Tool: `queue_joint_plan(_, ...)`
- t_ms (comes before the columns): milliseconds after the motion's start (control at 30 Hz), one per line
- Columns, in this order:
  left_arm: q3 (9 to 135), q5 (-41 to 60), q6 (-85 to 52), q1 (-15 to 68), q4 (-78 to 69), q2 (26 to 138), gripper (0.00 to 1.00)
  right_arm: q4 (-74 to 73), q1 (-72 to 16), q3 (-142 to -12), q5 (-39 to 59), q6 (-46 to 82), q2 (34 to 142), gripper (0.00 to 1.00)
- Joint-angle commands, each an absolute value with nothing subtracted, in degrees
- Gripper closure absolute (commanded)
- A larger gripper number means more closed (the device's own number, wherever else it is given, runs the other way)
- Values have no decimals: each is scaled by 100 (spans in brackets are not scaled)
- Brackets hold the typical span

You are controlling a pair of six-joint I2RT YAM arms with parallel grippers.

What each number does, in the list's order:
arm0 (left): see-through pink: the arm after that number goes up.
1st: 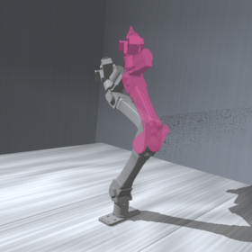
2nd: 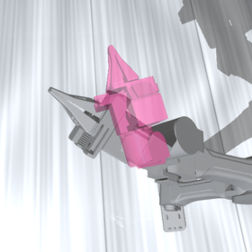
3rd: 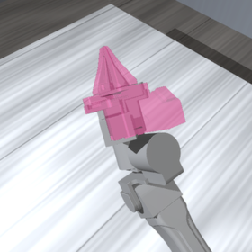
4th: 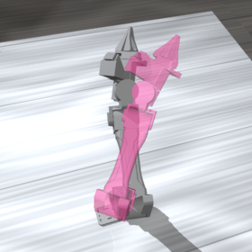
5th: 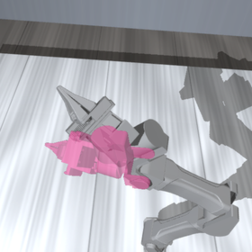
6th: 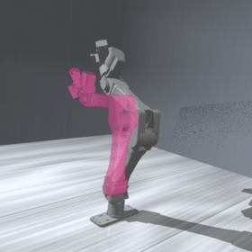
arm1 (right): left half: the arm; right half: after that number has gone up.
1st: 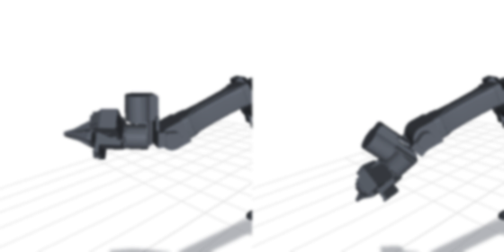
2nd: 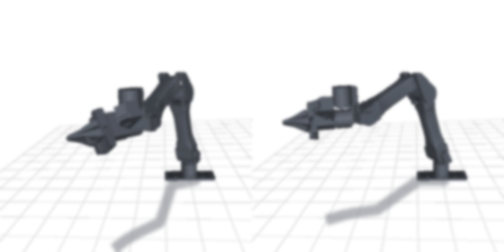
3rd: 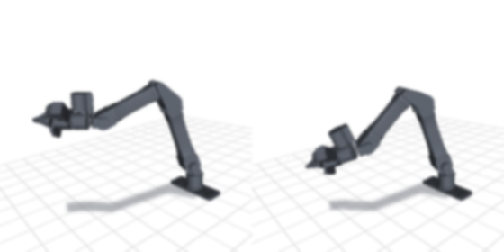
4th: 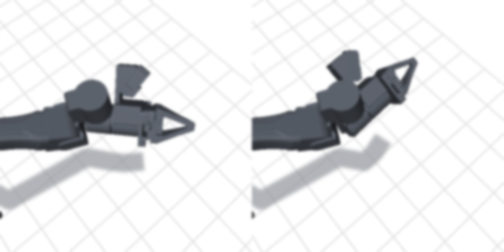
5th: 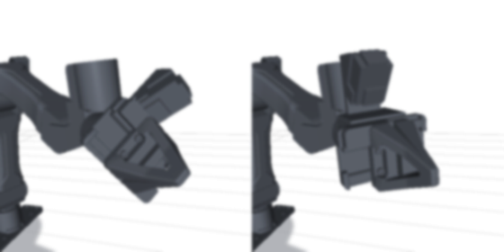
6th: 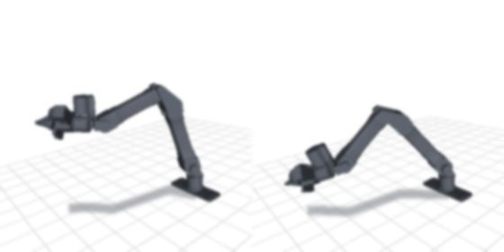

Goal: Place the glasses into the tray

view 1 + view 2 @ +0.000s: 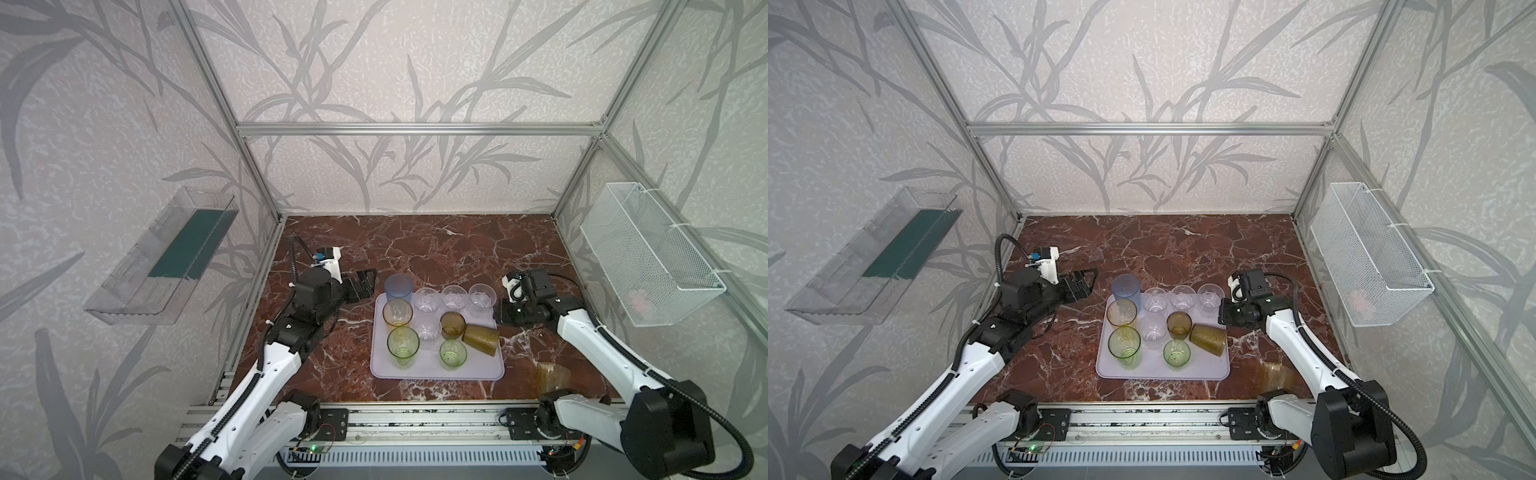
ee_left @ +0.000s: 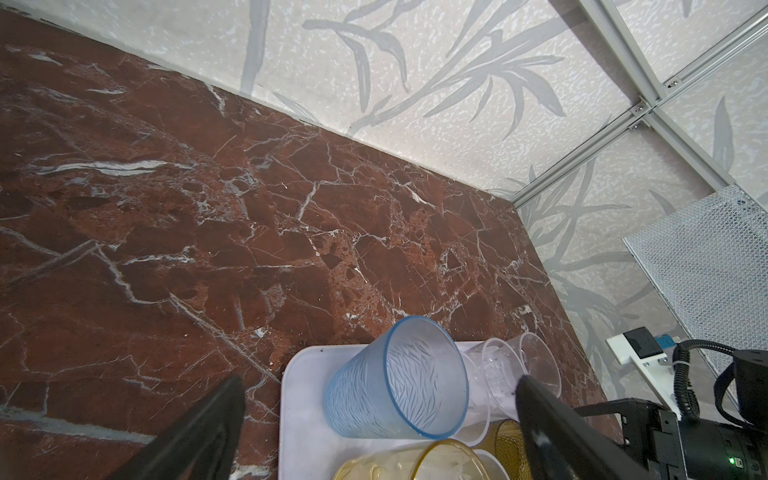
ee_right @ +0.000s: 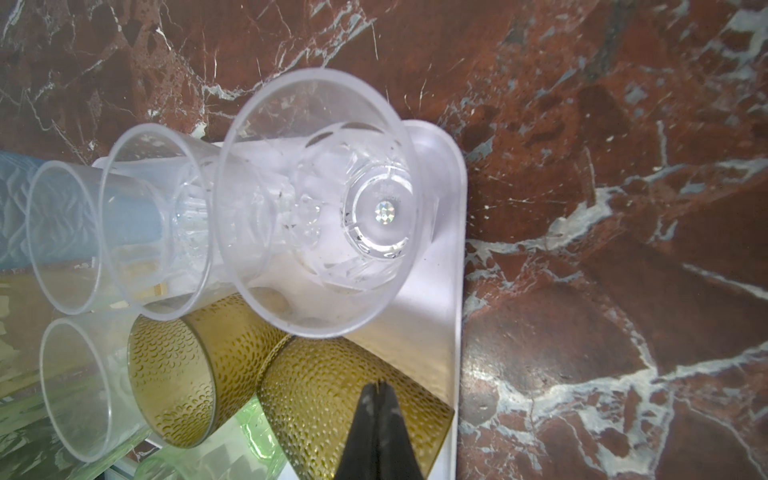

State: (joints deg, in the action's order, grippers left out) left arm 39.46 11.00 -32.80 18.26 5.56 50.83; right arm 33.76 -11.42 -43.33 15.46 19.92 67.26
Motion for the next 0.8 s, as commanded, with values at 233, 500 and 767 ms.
queue_joint_plan(233, 3893, 1081, -3261, 1819, 553, 4958, 1, 3711, -1143, -4139, 1379, 2387, 5826, 49)
queue_joint_plan(500, 3798, 1135, -3313, 1819, 454, 4982, 1, 3540, -1143, -3413, 1553, 3082, 4960, 48)
queue_joint_plan(767, 3797, 1205, -3335, 1819, 406, 5085, 1, 3360, -1143, -2781, 1686, 3403, 4466, 48)
